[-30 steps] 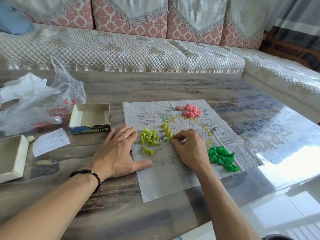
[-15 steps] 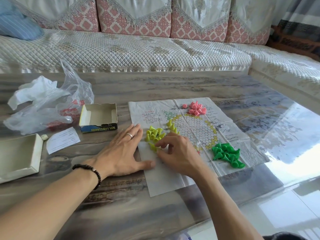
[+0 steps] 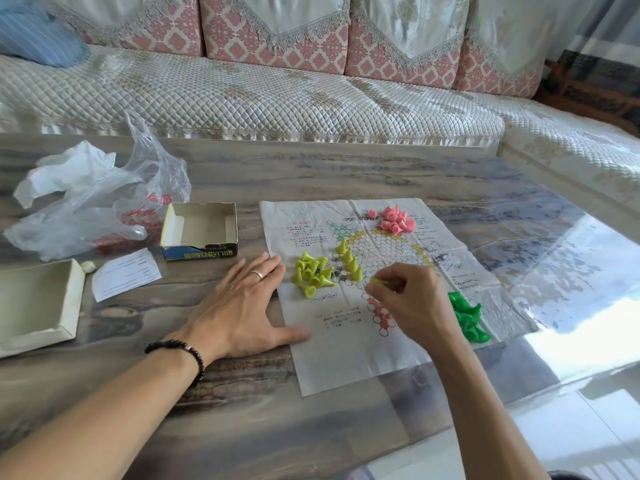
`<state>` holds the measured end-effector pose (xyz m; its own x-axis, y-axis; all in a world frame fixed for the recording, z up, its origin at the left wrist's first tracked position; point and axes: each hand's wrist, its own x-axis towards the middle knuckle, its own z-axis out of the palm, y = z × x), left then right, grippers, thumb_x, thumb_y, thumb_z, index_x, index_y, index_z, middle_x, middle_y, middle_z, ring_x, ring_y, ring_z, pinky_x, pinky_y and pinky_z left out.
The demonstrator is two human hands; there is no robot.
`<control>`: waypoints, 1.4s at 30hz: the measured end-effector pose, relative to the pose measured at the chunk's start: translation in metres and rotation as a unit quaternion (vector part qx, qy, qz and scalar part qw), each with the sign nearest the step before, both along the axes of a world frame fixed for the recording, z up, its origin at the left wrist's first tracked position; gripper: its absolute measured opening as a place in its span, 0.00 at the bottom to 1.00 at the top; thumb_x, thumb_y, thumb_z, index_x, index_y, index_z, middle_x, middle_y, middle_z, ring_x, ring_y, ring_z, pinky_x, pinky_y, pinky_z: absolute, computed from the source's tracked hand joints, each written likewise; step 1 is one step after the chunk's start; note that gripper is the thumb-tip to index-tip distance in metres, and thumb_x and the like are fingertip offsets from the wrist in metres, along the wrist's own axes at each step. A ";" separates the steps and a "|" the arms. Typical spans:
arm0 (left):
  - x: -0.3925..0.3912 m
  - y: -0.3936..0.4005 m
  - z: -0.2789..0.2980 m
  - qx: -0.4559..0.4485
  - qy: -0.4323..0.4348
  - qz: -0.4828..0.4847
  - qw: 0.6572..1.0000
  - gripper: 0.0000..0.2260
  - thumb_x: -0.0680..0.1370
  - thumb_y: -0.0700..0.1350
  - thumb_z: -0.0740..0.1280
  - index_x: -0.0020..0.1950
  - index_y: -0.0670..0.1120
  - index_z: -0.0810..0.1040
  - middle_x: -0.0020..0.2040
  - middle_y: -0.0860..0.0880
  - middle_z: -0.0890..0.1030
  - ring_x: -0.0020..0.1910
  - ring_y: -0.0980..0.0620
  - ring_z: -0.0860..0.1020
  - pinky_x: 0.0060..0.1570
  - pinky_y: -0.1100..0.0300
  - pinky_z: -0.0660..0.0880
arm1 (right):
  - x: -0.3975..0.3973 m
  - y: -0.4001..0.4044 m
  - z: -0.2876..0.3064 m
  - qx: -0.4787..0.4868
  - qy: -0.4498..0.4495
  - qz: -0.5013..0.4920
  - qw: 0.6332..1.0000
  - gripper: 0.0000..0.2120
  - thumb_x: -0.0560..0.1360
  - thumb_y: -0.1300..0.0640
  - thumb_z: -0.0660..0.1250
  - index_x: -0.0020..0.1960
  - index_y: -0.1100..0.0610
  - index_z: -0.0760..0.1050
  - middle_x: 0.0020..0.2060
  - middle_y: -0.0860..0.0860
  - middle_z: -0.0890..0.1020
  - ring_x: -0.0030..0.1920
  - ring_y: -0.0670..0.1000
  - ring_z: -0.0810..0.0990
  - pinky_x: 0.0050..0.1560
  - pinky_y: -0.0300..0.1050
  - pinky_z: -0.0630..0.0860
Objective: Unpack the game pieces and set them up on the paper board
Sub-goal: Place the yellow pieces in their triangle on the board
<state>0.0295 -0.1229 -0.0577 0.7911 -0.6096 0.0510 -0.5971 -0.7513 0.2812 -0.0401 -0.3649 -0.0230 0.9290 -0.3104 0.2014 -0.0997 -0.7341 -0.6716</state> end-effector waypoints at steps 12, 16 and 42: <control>0.000 0.000 0.001 -0.010 -0.004 0.003 1.000 0.55 0.60 0.80 0.50 0.78 0.47 0.49 0.79 0.53 0.47 0.76 0.58 0.43 0.74 0.59 0.38 | 0.019 -0.006 -0.005 -0.013 0.107 0.008 0.994 0.07 0.68 0.57 0.75 0.46 0.52 0.81 0.33 0.46 0.78 0.33 0.44 0.76 0.33 0.37 0.72; 0.000 0.000 0.000 -0.011 -0.007 0.004 1.000 0.55 0.60 0.80 0.50 0.78 0.47 0.49 0.79 0.53 0.46 0.76 0.58 0.43 0.73 0.59 0.38 | 0.019 -0.005 -0.007 -0.017 0.086 -0.001 0.996 0.04 0.69 0.56 0.73 0.43 0.51 0.80 0.33 0.46 0.79 0.34 0.44 0.77 0.34 0.38 0.72; -0.001 0.000 0.002 -0.018 0.003 0.004 1.000 0.54 0.62 0.80 0.56 0.78 0.48 0.49 0.79 0.53 0.47 0.76 0.57 0.43 0.74 0.58 0.38 | 0.032 0.045 -0.004 -0.236 -0.046 0.132 0.962 0.11 0.70 0.52 0.73 0.52 0.49 0.83 0.41 0.42 0.70 0.47 0.48 0.69 0.48 0.47 0.71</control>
<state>0.0289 -0.1228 -0.0562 0.7963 -0.6011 0.0683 -0.5893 -0.7452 0.3121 -0.0084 -0.3195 -0.0274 0.9341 0.0793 0.3482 0.1756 -0.9510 -0.2545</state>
